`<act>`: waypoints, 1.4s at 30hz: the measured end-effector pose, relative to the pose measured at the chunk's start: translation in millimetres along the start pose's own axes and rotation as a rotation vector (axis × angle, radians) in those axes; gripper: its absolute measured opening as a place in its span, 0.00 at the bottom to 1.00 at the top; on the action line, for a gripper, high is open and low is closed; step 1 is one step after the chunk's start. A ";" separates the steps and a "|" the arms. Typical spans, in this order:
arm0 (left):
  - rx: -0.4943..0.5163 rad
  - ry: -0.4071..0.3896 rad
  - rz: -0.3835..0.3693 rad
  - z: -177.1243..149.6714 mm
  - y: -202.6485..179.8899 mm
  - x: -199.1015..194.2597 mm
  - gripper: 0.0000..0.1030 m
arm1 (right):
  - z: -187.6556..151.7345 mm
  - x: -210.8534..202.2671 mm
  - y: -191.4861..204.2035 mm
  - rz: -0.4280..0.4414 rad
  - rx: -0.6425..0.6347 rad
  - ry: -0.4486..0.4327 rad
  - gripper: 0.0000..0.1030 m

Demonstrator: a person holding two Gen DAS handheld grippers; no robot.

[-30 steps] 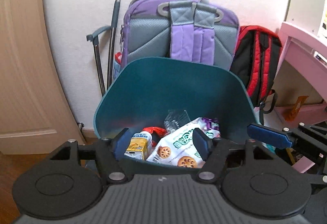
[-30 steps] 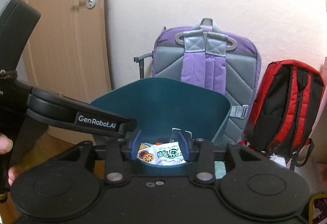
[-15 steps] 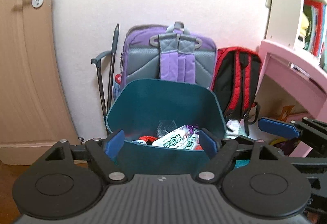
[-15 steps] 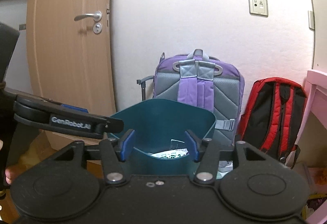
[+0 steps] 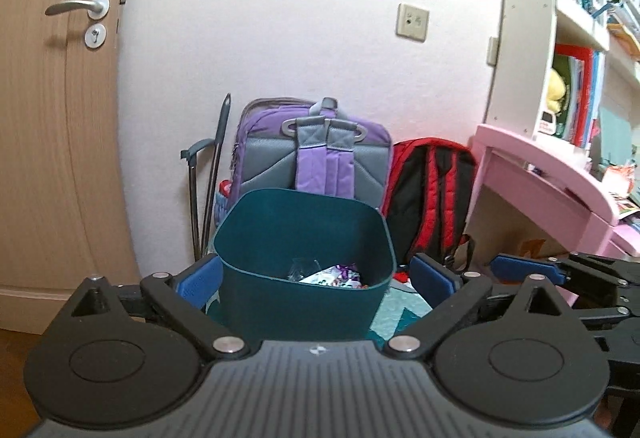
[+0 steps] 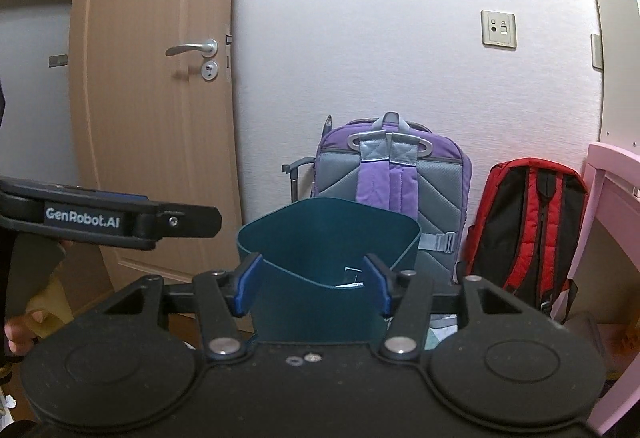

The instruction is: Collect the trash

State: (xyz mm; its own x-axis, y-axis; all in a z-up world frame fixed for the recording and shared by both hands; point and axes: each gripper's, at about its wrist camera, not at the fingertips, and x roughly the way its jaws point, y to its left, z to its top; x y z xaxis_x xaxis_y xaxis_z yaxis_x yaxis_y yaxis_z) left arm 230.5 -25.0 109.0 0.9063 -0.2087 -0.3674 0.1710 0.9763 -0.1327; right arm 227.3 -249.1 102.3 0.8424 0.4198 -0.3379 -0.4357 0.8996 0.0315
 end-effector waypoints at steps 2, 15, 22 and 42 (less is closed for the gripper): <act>0.004 -0.001 -0.005 -1.8 -2.9 -7.6 0.98 | -0.5 -5.9 1.8 0.004 0.009 0.000 0.53; 0.023 -0.009 -0.001 -16.4 -11.0 -42.1 0.98 | -6.2 -35.6 19.2 0.014 0.000 0.000 0.53; 0.023 -0.036 0.013 -19.0 -10.4 -55.7 0.98 | -7.2 -39.5 21.4 0.003 -0.001 -0.006 0.53; 0.012 -0.030 0.003 -26.5 -8.1 -68.5 0.98 | -3.7 -61.4 29.1 0.017 0.031 -0.054 0.53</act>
State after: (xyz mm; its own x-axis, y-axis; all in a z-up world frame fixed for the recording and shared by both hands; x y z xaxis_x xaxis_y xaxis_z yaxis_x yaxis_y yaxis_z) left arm 156.8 -20.1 110.8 0.9178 -0.2046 -0.3403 0.1732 0.9775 -0.1204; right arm 161.8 -249.1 120.4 0.8513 0.4402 -0.2856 -0.4407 0.8952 0.0663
